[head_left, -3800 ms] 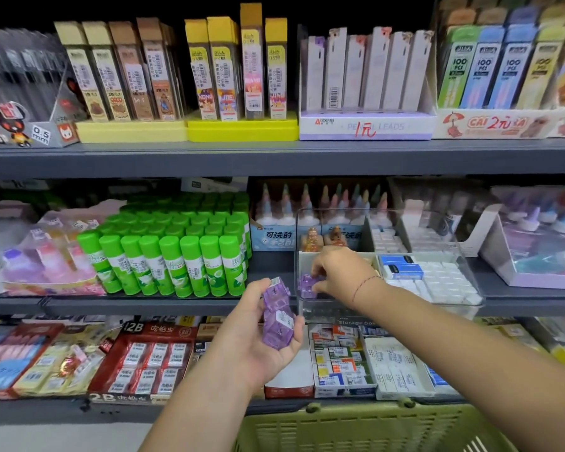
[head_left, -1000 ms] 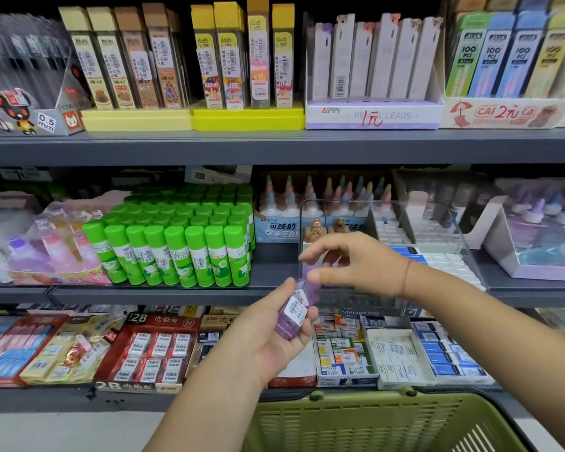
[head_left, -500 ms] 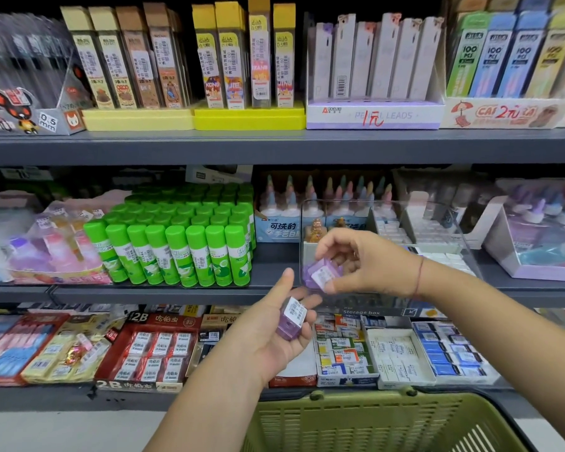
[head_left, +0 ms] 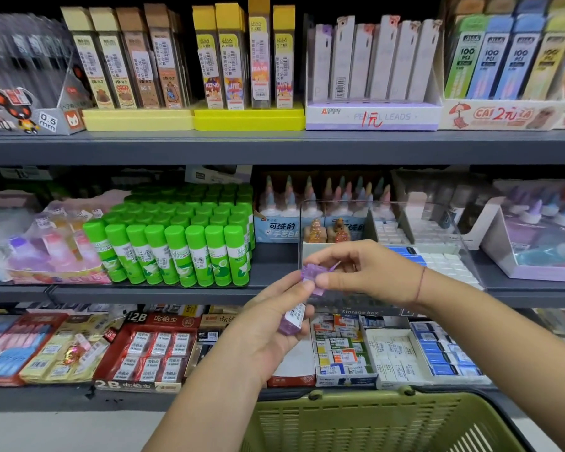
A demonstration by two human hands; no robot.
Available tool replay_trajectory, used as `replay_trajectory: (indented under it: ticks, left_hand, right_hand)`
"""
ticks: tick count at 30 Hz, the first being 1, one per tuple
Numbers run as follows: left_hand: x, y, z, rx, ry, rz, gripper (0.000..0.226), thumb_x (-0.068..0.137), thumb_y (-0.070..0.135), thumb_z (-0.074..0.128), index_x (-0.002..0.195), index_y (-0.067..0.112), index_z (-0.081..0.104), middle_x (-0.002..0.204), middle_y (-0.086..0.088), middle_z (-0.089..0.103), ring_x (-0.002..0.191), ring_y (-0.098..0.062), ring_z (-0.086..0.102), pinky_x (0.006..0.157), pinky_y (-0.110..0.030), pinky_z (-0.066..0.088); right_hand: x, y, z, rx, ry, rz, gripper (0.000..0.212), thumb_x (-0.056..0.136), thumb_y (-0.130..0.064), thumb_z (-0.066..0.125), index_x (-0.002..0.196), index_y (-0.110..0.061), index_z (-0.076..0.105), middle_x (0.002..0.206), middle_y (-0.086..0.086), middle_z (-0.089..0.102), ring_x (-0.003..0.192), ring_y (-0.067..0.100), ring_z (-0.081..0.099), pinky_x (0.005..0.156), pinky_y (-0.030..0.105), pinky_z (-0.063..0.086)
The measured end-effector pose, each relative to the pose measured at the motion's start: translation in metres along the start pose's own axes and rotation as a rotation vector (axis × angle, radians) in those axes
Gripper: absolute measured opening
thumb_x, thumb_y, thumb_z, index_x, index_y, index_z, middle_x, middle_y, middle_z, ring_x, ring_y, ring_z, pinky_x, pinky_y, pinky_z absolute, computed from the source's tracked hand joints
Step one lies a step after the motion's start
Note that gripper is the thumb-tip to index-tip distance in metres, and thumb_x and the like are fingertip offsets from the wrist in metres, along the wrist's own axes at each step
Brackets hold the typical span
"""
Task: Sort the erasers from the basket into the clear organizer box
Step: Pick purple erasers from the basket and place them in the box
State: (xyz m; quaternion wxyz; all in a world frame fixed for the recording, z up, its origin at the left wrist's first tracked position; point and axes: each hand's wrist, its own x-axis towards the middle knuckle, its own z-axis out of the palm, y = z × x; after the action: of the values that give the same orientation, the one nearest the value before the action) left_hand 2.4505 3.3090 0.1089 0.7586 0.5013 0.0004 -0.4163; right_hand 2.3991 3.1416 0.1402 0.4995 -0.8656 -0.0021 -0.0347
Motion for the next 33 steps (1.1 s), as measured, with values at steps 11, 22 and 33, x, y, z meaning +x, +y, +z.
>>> replay_trajectory:
  ticks: [11,22,33]
  left_hand:
    - [0.008,-0.003,-0.002,-0.130,0.213,-0.109,0.025,0.090,0.024,0.064,0.095,0.000,0.061,0.077,-0.012,0.061,0.053,-0.016,0.055,0.039,-0.016,0.046]
    - [0.009,-0.002,0.001,-0.137,0.204,-0.156,0.026,0.087,0.021,0.069,0.098,-0.002,0.064,0.077,-0.016,0.066,0.060,-0.021,0.059,0.046,-0.023,0.054]
    - [0.008,-0.001,-0.001,-0.299,0.153,-0.155,0.020,0.098,0.006,0.040,0.107,-0.007,0.053,0.087,-0.019,0.054,0.074,-0.025,0.053,0.067,-0.036,0.048]
  right_hand:
    - [0.026,0.027,-0.010,-0.467,0.135,0.215,0.033,0.071,-0.023,0.082,0.101,-0.018,0.068,0.086,-0.007,0.063,0.074,0.005,0.057,0.078,0.019,0.049]
    - [0.031,0.038,0.006,-0.381,0.128,0.210,0.007,0.086,-0.015,0.067,0.084,-0.019,0.073,0.072,-0.011,0.066,0.061,0.000,0.059,0.050,0.003,0.043]
    - [0.015,0.022,0.005,-0.483,0.174,0.131,0.012,0.089,-0.027,0.062,0.087,-0.020,0.072,0.087,-0.007,0.071,0.081,0.004,0.063,0.079,0.022,0.050]
